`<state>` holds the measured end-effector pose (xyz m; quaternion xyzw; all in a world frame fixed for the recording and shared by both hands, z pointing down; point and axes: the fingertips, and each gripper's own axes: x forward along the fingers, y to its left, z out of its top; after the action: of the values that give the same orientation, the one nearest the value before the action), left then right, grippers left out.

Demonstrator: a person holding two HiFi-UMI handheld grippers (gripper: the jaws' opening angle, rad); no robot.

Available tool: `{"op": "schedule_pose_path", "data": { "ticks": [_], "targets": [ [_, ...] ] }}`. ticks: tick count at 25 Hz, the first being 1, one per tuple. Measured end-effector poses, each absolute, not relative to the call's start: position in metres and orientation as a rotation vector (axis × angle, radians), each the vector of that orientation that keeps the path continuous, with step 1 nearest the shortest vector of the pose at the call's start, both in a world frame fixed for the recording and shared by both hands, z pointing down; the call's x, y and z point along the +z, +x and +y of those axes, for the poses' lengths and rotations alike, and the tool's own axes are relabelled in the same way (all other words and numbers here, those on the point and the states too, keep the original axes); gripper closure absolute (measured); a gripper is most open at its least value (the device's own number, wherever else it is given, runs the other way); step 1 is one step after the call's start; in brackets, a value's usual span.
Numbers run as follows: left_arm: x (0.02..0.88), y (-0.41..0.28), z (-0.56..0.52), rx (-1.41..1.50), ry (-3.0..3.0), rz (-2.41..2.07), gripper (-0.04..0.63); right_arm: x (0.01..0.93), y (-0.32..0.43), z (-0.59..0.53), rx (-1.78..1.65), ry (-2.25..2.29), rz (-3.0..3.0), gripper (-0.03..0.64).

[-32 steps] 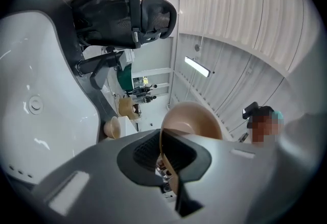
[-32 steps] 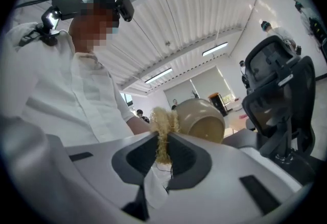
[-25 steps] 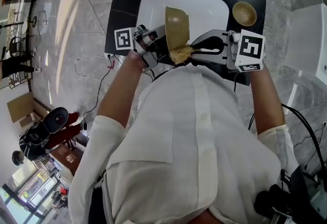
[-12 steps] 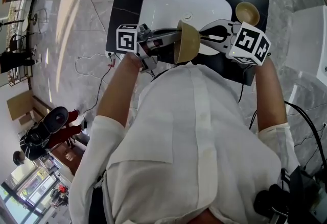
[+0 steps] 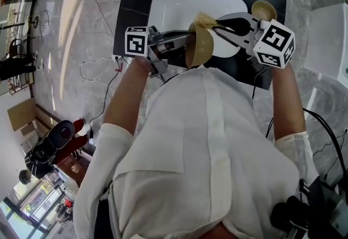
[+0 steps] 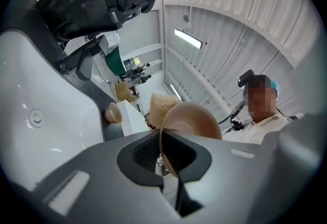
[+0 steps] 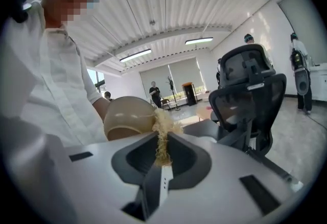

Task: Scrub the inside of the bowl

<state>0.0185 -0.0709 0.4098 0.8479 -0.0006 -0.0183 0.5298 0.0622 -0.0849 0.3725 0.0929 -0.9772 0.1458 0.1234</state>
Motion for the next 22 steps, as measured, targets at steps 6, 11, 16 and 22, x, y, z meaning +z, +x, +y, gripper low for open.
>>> {"op": "schedule_pose_path", "data": {
  "ticks": [6,11,16,22],
  "targets": [
    [0.413,0.016,-0.067,-0.050,2.013,0.009,0.581,0.338,0.058,-0.071,0.508,0.221,-3.017,0.571],
    [0.416,0.010,-0.069,-0.066,1.993,0.000,0.581,0.318,0.055,-0.053,0.493,0.143,-3.091,0.571],
    [0.419,0.003,-0.078,-0.109,1.951,-0.002,0.581,0.308,0.045,-0.035,0.446,0.037,-3.114,0.571],
    [0.404,0.001,-0.082,-0.204,1.895,0.027,0.581,0.306,0.028,-0.003,0.418,-0.132,-3.092,0.571]
  ]
}}
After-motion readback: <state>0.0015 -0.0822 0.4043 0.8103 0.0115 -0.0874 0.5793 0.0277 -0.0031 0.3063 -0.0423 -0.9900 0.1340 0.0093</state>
